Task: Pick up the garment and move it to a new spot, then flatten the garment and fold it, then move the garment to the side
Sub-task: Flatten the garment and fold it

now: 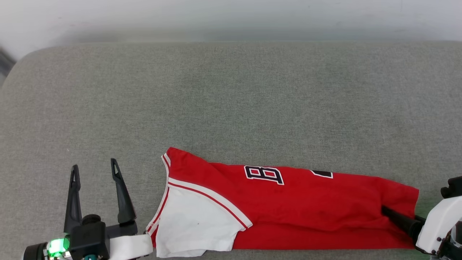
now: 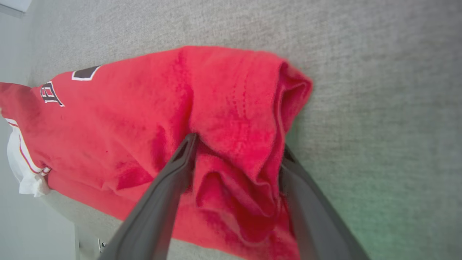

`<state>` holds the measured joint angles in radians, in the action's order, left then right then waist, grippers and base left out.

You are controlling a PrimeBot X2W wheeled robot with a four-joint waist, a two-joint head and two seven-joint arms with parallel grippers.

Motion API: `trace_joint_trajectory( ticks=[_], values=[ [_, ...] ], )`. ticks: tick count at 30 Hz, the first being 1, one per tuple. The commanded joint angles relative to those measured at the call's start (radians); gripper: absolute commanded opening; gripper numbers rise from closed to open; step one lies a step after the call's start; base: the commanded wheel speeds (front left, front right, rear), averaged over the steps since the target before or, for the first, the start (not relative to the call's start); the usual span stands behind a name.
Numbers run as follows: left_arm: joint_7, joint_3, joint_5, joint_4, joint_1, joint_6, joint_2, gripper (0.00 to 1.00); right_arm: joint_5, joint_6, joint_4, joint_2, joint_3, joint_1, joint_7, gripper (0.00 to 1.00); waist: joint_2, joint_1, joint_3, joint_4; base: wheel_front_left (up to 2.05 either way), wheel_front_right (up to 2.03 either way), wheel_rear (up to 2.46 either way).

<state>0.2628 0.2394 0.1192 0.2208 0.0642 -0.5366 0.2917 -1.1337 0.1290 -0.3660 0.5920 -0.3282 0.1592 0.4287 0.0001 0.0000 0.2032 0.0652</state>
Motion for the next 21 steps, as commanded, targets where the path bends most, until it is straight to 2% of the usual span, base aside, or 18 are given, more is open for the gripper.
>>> trace_joint_trajectory(
  ticks=[1,2,3,4,5,13,21],
  values=[
    [0.002,-0.013,-0.031,-0.001,0.02,0.007,-0.024,1.0,-0.012,0.003,-0.025,-0.073,-0.073,-0.033,0.049,1.0,-0.0001,0.0,-0.005,0.004,0.0,0.0,0.0],
    [0.002,-0.018,-0.043,-0.002,0.024,0.01,-0.035,1.0,-0.014,0.003,-0.026,-0.073,-0.076,-0.032,0.048,0.6,-0.0001,0.0,-0.006,0.006,0.0,0.0,0.0],
    [0.002,-0.018,-0.043,-0.002,0.024,0.01,-0.035,1.0,-0.014,0.003,-0.026,-0.073,-0.076,-0.032,0.048,0.6,-0.0001,0.0,-0.006,0.006,0.0,0.0,0.0],
    [0.002,-0.021,-0.052,-0.006,0.03,0.015,-0.044,1.0,-0.014,0.003,-0.029,-0.073,-0.078,-0.03,0.046,0.11,-0.0001,0.0,-0.007,0.007,0.0,0.0,0.0],
    [0.002,-0.025,-0.059,-0.009,0.035,0.018,-0.052,1.0,-0.014,0.003,-0.031,-0.072,-0.08,-0.029,0.044,0.0,-0.0001,0.0,-0.008,0.007,0.0,0.0,0.0],
    [0.002,-0.038,-0.099,-0.048,0.059,0.051,-0.071,1.0,0.002,0.002,-0.023,-0.008,-0.054,0.003,0.017,0.0,-0.0001,0.0,-0.029,0.007,0.0,0.0,0.0],
    [0.002,-0.033,-0.109,-0.071,0.083,0.088,-0.072,1.0,-0.003,0.002,0.009,0.113,0.015,-0.022,0.035,0.0,-0.0001,0.0,-0.07,0.01,0.0,0.0,0.0]
  ],
)
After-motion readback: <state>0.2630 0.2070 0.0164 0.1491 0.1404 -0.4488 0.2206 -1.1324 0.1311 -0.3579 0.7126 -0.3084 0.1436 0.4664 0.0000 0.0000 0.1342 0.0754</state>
